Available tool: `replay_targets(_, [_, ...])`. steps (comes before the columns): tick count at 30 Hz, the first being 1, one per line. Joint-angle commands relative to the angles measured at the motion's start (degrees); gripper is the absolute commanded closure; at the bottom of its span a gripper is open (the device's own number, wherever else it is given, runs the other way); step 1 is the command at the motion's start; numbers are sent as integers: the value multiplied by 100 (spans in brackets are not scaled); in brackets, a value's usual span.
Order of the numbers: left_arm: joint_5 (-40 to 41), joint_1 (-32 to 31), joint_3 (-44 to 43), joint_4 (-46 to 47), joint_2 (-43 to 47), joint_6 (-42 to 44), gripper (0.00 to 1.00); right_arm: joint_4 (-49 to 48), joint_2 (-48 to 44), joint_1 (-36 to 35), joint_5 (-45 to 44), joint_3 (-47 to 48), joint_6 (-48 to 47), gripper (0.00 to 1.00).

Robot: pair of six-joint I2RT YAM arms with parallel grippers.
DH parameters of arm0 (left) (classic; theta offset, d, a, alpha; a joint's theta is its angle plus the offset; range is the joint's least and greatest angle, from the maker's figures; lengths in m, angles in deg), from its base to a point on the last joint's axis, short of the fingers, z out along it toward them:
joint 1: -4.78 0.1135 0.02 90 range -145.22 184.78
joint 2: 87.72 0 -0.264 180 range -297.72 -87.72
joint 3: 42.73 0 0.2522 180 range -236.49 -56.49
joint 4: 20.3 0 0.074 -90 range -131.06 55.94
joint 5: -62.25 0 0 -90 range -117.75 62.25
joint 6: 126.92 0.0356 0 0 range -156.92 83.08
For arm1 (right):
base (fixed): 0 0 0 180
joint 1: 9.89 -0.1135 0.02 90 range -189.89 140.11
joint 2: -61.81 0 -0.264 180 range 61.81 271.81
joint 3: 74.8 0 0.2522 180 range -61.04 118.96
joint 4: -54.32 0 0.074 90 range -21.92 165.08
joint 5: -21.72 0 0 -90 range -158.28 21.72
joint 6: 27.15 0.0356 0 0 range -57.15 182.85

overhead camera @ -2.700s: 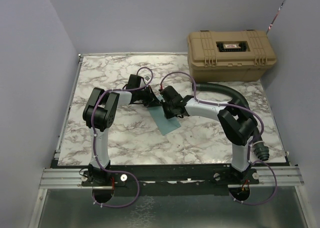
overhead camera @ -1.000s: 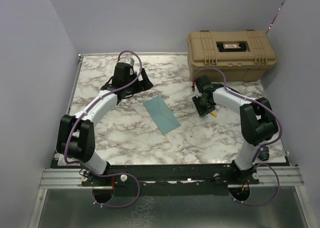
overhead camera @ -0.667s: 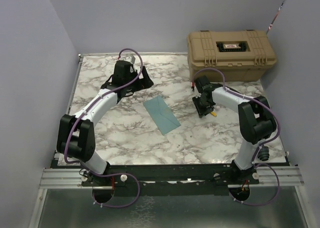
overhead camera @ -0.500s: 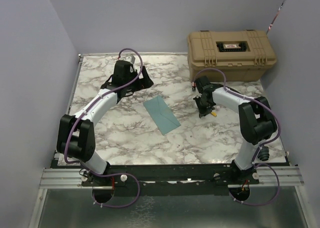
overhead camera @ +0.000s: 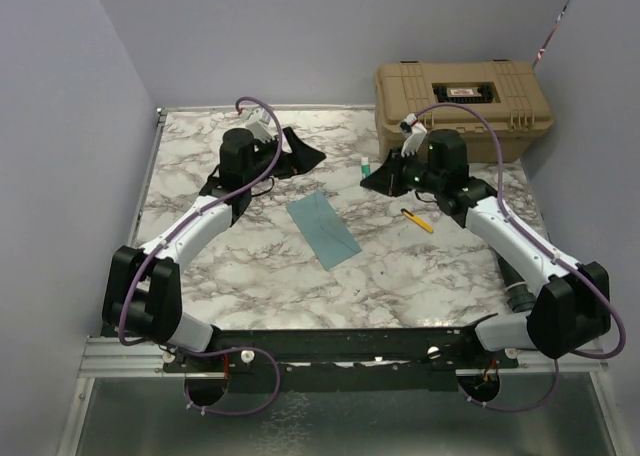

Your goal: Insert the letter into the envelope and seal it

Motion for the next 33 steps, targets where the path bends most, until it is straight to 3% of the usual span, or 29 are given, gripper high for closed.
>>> replay_targets(1, [-920,-621,-12,1434,212,-321,16,-1561,-198,-15,1491,-20,995,100])
replay_targets(4, [-895,-1066,-165,1518,206,-284,13,-2035,-282,-15,1737,23,1373,99])
replay_targets(9, [-764,-1180,-172,2122,207,-693,13,-2437,-310,-13,2069,62,1720,99])
replay_targets(16, [-1083,-1142,-381,2324,54,-794,39,-2697,-133,-15,2716,16,1630,99])
replay_targets(24, [-1191,-1057,-504,2459,24,-810,39,-2291,-121,-15,2679,256,1194,99])
replay_targets(30, [-1423,-1055,-533,2478,-40,-792,60,-2440,-72,-15,2735,311,1243,99])
replay_targets(33, [-1525,-1058,-518,2475,-72,-835,62,-2505,-55,-11,2761,339,1260,99])
